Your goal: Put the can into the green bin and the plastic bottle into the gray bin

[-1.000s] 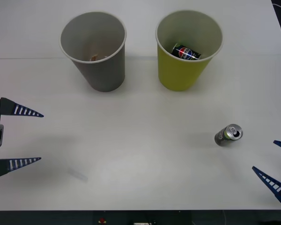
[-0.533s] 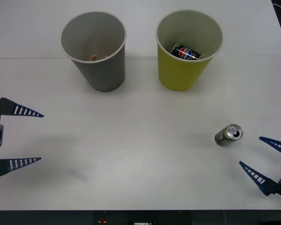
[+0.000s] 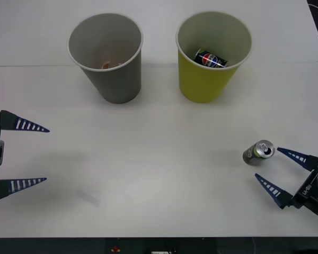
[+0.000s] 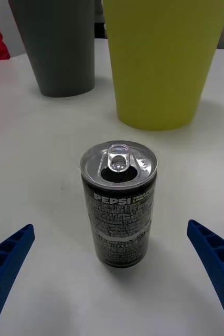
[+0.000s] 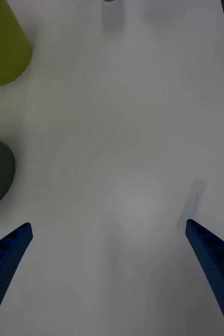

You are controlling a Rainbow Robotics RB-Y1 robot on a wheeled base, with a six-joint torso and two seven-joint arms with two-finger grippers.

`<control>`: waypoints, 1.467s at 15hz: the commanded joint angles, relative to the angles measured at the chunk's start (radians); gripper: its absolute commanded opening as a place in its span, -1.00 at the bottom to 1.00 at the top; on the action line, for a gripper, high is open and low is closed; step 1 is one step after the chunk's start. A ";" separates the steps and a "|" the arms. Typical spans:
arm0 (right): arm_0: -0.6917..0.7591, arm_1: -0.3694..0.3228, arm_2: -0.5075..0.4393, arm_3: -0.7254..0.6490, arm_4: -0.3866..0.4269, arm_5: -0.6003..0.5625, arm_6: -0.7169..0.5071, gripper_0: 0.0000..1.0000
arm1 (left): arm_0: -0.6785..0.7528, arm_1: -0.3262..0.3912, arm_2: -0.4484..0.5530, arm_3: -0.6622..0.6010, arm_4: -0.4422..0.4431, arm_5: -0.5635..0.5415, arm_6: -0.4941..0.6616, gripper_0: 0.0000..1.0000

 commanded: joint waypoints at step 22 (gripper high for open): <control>-0.116 0.144 0.019 0.082 0.001 0.063 0.052 -1.00 | 0.000 0.000 0.000 0.000 0.000 0.000 0.000 1.00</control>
